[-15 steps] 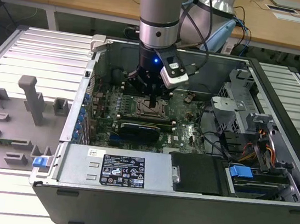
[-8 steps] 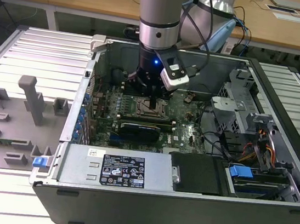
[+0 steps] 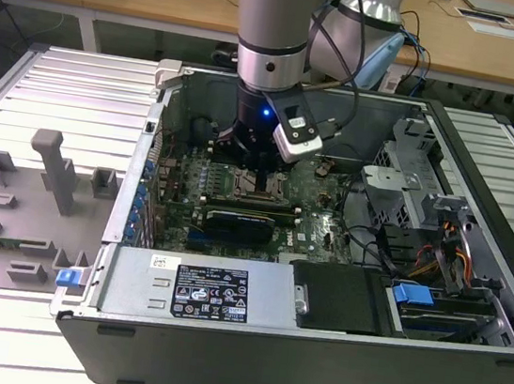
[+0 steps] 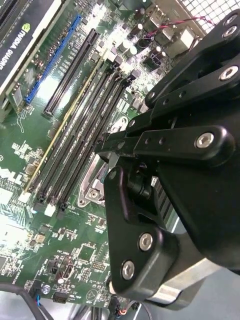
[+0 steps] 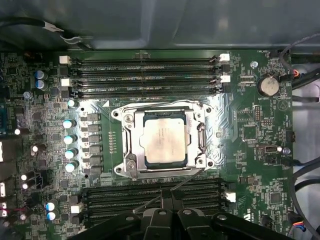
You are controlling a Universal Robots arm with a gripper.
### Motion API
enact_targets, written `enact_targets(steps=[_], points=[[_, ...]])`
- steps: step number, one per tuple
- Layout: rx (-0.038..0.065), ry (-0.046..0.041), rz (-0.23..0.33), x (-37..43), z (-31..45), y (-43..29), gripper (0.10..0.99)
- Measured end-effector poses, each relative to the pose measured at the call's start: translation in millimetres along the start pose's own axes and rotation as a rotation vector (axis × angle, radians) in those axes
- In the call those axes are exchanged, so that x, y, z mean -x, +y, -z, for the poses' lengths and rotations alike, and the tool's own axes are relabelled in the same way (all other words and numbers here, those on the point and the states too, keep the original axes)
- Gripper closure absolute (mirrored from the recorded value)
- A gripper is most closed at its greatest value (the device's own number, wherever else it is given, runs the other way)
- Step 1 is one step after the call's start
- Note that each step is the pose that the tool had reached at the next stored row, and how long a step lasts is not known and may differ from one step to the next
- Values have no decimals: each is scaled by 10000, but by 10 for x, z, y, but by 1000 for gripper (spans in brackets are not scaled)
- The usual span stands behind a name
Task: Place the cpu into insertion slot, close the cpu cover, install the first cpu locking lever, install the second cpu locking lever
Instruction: 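Install the second cpu locking lever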
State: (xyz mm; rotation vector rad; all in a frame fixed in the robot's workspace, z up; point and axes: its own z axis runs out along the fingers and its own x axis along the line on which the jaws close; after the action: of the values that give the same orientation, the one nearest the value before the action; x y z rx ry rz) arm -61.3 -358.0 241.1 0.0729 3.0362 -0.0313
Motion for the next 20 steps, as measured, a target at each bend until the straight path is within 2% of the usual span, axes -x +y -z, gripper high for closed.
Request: enact_targets(steps=[2,3,6,9,14,18,19,20], points=[[108,8,-29,-11,-8,-12,980],[217,14,-45,-22,-15,-25,980],[380,22,-68,-40,-26,-48,980],[492,27,-87,-66,-49,-80,980],[537,40,-102,-109,-108,-115,980],[539,52,-105,-110,-111,-115,980],[538,162,-107,-109,-115,-114,980],[533,310,-107,-106,-116,-114,980]])
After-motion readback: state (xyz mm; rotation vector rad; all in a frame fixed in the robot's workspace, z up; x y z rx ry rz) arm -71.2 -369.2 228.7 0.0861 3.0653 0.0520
